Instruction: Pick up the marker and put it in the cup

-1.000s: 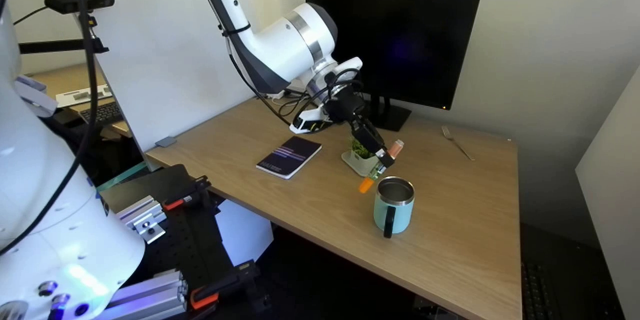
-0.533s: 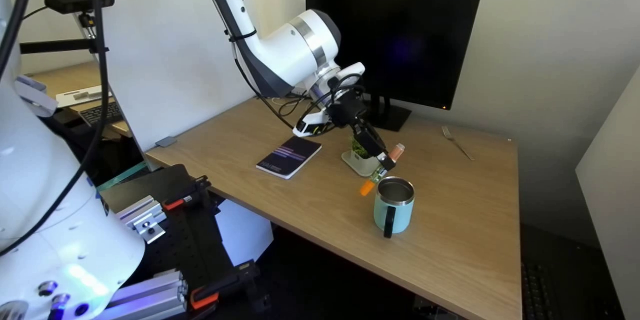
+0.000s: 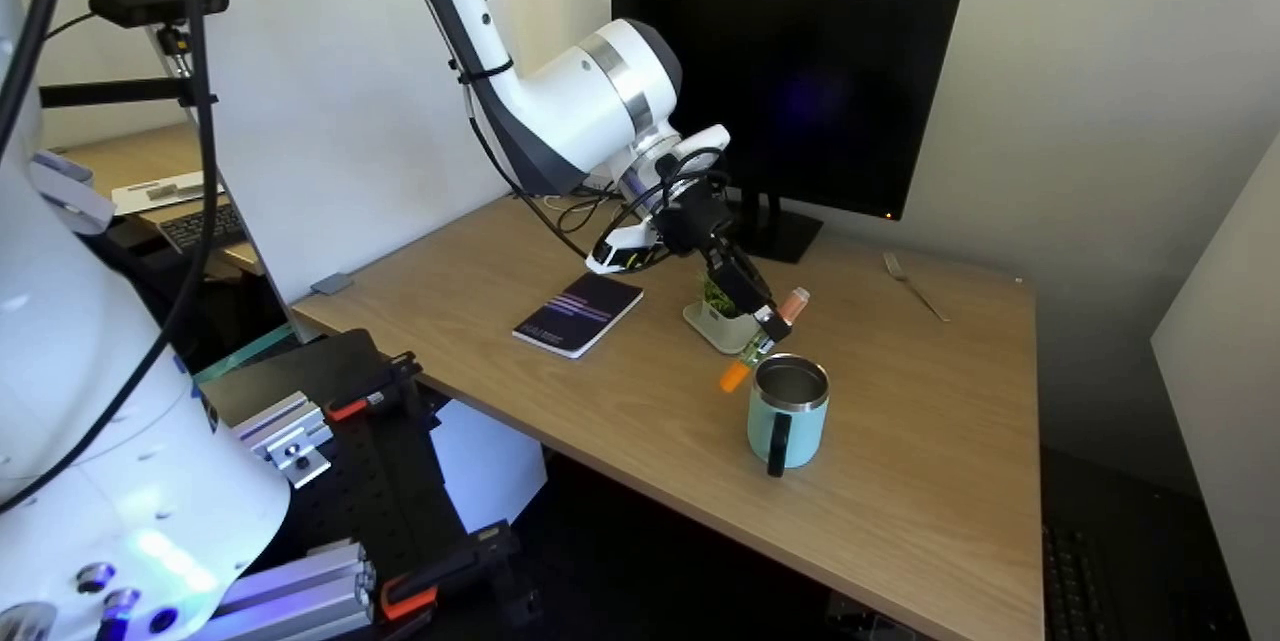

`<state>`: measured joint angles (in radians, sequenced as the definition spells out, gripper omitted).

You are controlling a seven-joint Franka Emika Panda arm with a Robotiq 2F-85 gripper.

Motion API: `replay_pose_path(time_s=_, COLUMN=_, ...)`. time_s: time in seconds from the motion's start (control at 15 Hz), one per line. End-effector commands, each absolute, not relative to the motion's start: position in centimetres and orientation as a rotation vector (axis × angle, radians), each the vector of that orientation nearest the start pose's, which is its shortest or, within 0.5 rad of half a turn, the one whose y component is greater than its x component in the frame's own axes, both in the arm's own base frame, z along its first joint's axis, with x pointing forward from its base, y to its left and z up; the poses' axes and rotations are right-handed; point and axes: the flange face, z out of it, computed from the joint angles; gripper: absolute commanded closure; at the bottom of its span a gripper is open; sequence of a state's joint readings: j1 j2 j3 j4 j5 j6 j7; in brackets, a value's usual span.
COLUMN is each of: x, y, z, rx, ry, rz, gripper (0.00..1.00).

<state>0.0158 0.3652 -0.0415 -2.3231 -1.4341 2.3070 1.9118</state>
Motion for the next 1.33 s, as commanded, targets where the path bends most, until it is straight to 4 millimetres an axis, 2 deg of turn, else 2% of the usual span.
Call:
replay_pose_path(time_s=0.0, x=48.9, y=-3.3, z=16.6, rx=2.198, ry=-0.800, rz=0.615, gripper=0.75)
replay_pose_path(time_s=0.53, x=48.9, y=-3.3, z=16.6, rx=2.198, ry=-0.800, rz=0.615, gripper=0.75)
replay_pose_path(time_s=0.6, x=48.9, y=-3.3, z=16.6, rx=2.198, ry=-0.800, rz=0.615, gripper=0.94)
replay_pose_path(time_s=1.27, x=50.8, y=-2.4, z=17.9, rx=2.182, ry=-0.784, rz=0.707, gripper=0.94)
